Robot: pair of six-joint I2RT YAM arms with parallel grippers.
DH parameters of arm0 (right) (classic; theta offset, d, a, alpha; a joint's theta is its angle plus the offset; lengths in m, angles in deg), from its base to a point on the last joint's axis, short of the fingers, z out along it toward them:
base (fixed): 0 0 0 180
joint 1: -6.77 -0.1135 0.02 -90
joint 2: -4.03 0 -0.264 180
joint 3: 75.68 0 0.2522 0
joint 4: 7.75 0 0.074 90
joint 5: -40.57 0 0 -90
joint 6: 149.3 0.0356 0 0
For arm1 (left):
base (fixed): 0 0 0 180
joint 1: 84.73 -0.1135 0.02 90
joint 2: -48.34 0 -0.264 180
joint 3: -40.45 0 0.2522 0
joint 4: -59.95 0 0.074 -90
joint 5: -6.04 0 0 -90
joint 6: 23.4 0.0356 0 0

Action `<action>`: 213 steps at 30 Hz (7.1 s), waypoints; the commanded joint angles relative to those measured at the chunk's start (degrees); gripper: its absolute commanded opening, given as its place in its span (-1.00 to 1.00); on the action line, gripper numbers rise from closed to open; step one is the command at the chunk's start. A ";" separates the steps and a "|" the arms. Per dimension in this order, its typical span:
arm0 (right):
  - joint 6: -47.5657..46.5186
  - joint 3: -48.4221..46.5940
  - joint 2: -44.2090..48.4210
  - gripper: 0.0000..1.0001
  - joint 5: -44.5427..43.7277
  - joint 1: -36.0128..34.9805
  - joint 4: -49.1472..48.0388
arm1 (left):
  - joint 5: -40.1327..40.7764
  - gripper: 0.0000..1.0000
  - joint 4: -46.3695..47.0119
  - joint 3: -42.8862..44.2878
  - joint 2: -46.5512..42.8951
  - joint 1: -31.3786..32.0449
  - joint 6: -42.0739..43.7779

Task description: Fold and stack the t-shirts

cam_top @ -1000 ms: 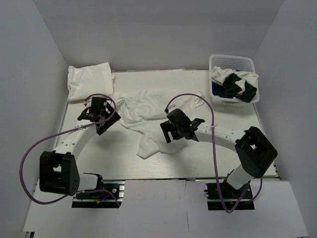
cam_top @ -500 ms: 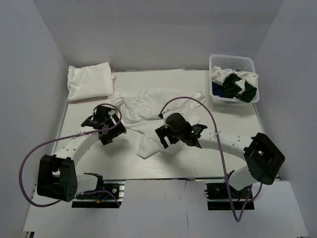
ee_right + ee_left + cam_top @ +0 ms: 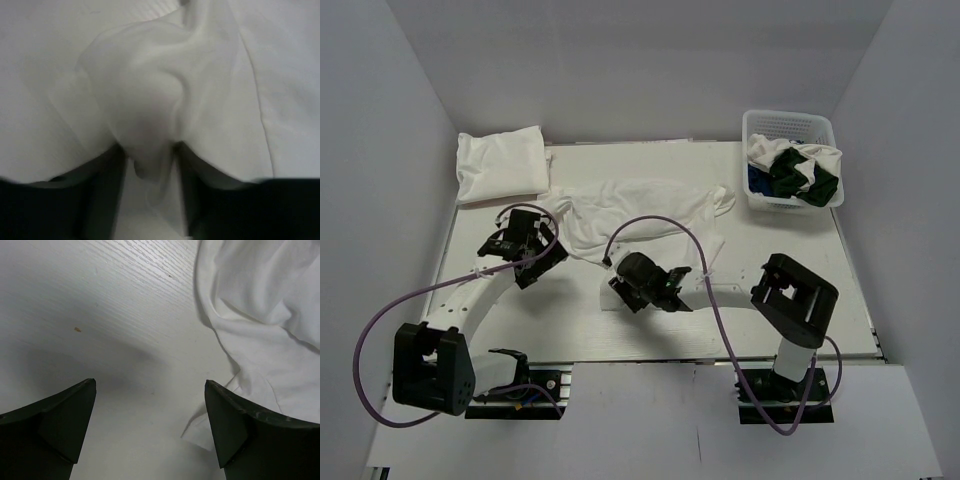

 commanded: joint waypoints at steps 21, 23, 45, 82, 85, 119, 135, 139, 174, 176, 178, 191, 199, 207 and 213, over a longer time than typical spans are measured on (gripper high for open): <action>29.79 10.05 23.48 -1.00 -32.38 21.99 22.82 | 5.89 0.98 1.06 6.22 10.15 -0.26 -3.32; 28.65 9.00 20.85 -1.00 -29.75 22.43 21.85 | 7.03 0.98 1.06 5.09 10.86 -0.26 -4.11; 24.34 11.28 25.57 -1.00 -25.87 25.43 16.75 | 12.24 0.30 5.72 15.18 36.58 -0.79 -6.14; -4.75 -37.31 66.71 -1.00 14.21 25.43 18.42 | 5.28 -1.00 9.77 46.29 -28.41 -0.52 5.64; -5.10 -40.13 66.54 -1.00 13.17 25.25 18.60 | 5.81 -1.00 9.07 48.23 -29.57 -0.52 5.64; 2.98 -20.58 2.36 0.81 4.61 34.92 16.58 | 3.54 0.48 -2.54 24.95 25.18 -1.84 -3.42; 12.83 15.94 15.04 0.81 27.13 31.23 -3.04 | -9.13 0.56 10.38 22.99 31.15 0.62 3.44; 11.86 16.99 13.02 0.81 24.23 31.32 0.23 | -10.00 0.56 8.71 28.01 37.48 0.62 3.97; 10.10 19.45 12.22 0.81 19.66 31.49 7.26 | -7.71 0.99 22.69 61.36 50.69 -0.17 13.38; 10.37 19.36 12.22 0.81 19.14 31.58 7.44 | -8.25 0.99 20.76 55.99 47.09 0.36 13.99; 10.28 19.28 12.22 0.81 18.34 31.75 7.35 | -7.30 0.99 17.26 54.31 46.54 0.36 13.30; 12.65 20.85 10.46 0.81 17.64 31.49 6.21 | -3.51 0.99 6.25 56.50 57.43 2.73 9.87; 12.30 20.86 10.11 0.81 17.81 31.49 6.73 | -1.23 0.99 9.94 57.90 61.91 2.73 7.14; 12.21 21.12 10.11 0.81 18.25 31.49 7.08 | 0.80 0.99 15.18 69.94 68.15 1.15 0.29; 12.30 20.33 9.67 0.81 18.17 31.40 8.14 | 3.17 0.99 26.64 82.04 76.76 1.15 -3.23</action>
